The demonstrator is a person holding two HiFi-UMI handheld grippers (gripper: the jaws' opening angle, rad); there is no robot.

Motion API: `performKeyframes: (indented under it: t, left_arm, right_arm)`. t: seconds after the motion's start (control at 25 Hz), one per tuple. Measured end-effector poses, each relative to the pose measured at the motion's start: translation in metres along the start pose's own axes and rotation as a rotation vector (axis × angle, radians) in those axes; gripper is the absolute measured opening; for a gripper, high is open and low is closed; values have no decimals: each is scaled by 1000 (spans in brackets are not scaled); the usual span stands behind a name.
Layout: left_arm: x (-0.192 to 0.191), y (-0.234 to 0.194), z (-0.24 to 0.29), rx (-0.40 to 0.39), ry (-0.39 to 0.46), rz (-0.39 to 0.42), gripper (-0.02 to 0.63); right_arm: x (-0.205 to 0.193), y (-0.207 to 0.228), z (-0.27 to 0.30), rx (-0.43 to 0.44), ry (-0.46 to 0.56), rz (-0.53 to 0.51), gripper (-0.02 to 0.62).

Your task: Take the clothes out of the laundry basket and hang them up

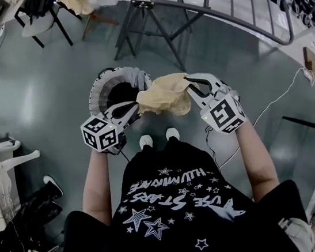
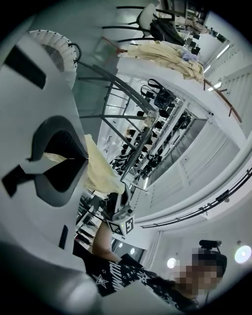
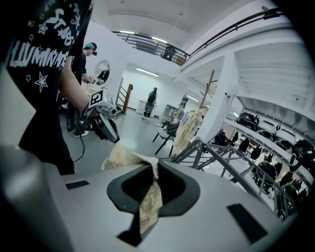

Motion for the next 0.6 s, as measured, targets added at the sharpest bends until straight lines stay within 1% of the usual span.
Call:
performKeyframes:
  t: [0.16, 0.32, 0.4, 0.48, 0.52, 0.56, 0.6]
  left_arm:
    - [-9, -5, 11, 33, -47, 25, 18]
    - [0, -15, 10, 74, -53, 46, 20]
    - [8, -18, 13, 89, -58, 79, 21]
    - [11, -15, 25, 77, -87, 144, 30]
    - [9, -11, 35, 57, -116, 185, 81]
    - [6, -5, 47, 29, -151, 226, 162]
    - [2, 2, 58, 0, -188, 261, 217]
  right_arm:
    - [0, 0, -9, 15, -9, -57, 35]
    - [0, 2, -15, 18, -12, -95, 35]
    - [2, 2, -17, 25, -5, -103, 35]
    - [3, 3, -21, 30, -1, -112, 35]
    - [3, 4, -23, 30, 1, -115, 35]
    - [4, 5, -25, 30, 3, -115, 35]
    - [6, 6, -27, 29, 5, -114, 35]
Point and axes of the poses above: the fingertips, and each gripper's own axes: z forward along the fingers, y to its right, x out of its top, the point moved 4 cm from there along -z, backward along the fingers, and after that the axes turned 6 degrees about z, right-handed, at the moved point
